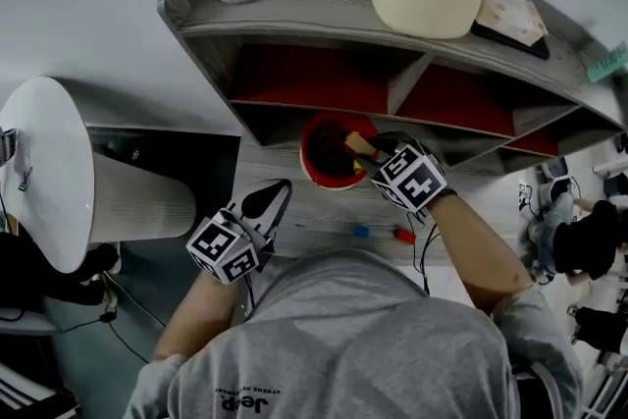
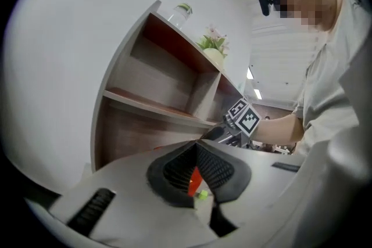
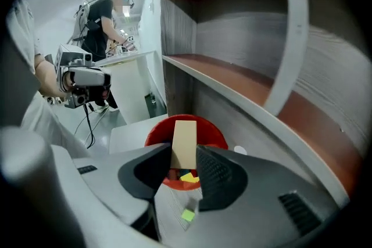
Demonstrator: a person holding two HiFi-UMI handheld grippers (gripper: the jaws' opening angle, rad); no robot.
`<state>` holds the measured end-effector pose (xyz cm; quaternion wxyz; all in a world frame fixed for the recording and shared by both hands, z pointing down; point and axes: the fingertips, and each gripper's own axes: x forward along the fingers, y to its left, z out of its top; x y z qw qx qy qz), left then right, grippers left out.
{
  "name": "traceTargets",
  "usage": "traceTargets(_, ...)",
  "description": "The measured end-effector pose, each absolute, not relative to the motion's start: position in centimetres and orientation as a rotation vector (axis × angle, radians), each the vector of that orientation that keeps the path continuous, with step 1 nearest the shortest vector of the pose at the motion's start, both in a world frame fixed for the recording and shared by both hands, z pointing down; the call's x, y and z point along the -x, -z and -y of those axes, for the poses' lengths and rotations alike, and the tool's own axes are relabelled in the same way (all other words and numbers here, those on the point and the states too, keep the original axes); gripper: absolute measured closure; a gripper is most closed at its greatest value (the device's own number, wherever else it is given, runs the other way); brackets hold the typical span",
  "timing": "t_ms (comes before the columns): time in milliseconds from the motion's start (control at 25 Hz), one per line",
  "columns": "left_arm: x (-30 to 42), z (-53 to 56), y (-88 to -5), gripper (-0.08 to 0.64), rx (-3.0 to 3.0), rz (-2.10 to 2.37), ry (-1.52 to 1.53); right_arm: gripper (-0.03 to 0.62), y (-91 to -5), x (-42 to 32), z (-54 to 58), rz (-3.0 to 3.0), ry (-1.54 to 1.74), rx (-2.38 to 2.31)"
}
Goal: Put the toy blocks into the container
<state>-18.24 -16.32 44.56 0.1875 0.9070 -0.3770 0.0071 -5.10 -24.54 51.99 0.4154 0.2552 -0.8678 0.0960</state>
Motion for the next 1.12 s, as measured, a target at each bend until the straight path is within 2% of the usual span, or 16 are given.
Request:
traceTargets(280, 21.1, 16.9, -44.6, 0.549, -2.548, 1.06, 0.0, 0.425, -53.4, 7.2, 25.8, 2.123, -0.239, -0.656)
traceTargets(320, 21.3, 17.0, -44.6, 0.549, -2.551, 1.055, -0.001, 0.413, -53.4, 7.4, 25.9, 2.129, -0.244, -0.662)
traceTargets(360, 21.3, 17.1, -44.6, 0.549, -2.554, 1.05, -0.002, 0.339, -53.2, 7.5, 26.0, 2.138, -0.25, -0.665)
traceTargets(400, 21.3, 17.2, -44.7, 0.549, -2.555, 1.045, 0.0, 0.325, -53.0, 7.7, 26.0, 2.147, -0.253, -0.667)
traceTargets(800, 18.6, 17.1, -44.7, 0.549, -2.583, 0.963, -0.009, 0.325, -50.2, 4.7, 24.5, 2.215, -0.291, -0.725)
traceTargets(1120, 10.2, 14.6, -46.7, 0.549, -2.606, 0.784, -0.074, 0.331, -52.0, -3.8, 18.0, 2.23, -0.343, -0.737)
